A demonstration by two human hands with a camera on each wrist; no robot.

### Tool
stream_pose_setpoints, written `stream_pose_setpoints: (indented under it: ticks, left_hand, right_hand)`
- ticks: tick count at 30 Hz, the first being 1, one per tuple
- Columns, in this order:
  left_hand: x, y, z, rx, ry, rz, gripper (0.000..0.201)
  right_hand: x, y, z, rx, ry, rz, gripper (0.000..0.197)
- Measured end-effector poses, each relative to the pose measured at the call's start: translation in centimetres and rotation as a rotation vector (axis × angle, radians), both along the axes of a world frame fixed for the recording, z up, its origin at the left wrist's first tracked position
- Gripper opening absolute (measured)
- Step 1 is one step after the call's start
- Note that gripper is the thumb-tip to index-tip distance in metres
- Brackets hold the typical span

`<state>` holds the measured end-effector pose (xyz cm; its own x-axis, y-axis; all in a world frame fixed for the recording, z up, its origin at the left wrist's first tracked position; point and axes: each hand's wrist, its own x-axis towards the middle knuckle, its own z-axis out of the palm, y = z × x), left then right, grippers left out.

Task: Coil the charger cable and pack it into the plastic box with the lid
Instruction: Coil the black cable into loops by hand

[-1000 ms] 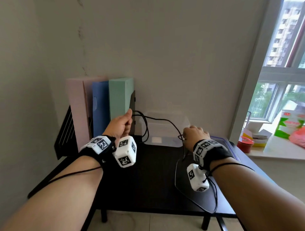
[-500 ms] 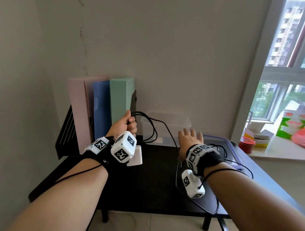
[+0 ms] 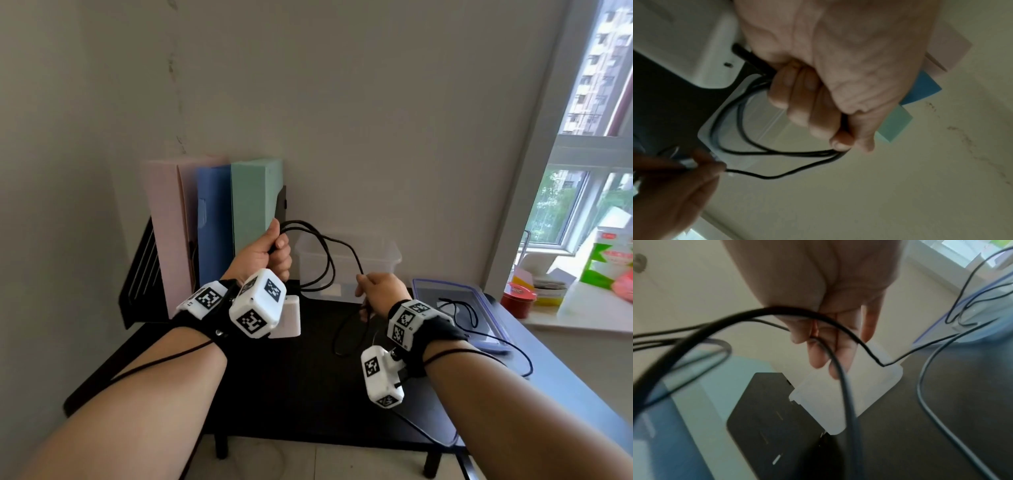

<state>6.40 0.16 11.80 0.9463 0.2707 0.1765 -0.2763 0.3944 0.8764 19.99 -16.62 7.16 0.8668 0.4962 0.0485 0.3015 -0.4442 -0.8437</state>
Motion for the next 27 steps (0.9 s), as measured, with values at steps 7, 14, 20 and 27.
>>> stream_pose_setpoints:
  ticks: [7, 14, 20, 27]
  left_hand:
    - [1.4, -0.3, -1.4, 0.143, -0.097, 0.076, 0.047]
    - [2.0, -2.6, -1.0, 0.248, -0.115, 0.053, 0.028]
    - [2.3, -3.7, -1.7, 0.738, -0.027, 0.145, 0.023]
    - [2.3, -4.7, -1.7, 1.038, 0.003, 0.29, 0.026]
  right_hand:
    - [-1.7, 1.0, 1.9, -0.26, -0.151, 0.094, 0.039]
    - [-3.5, 2.5, 1.7, -0.642, -0.357, 0.27, 0.03]
    - [-4.2, 2.6, 2.6, -0.529, -0.486, 0.343, 0.029]
    - [-4.4, 1.2, 3.1, -0.379, -0.403, 0.472, 0.036]
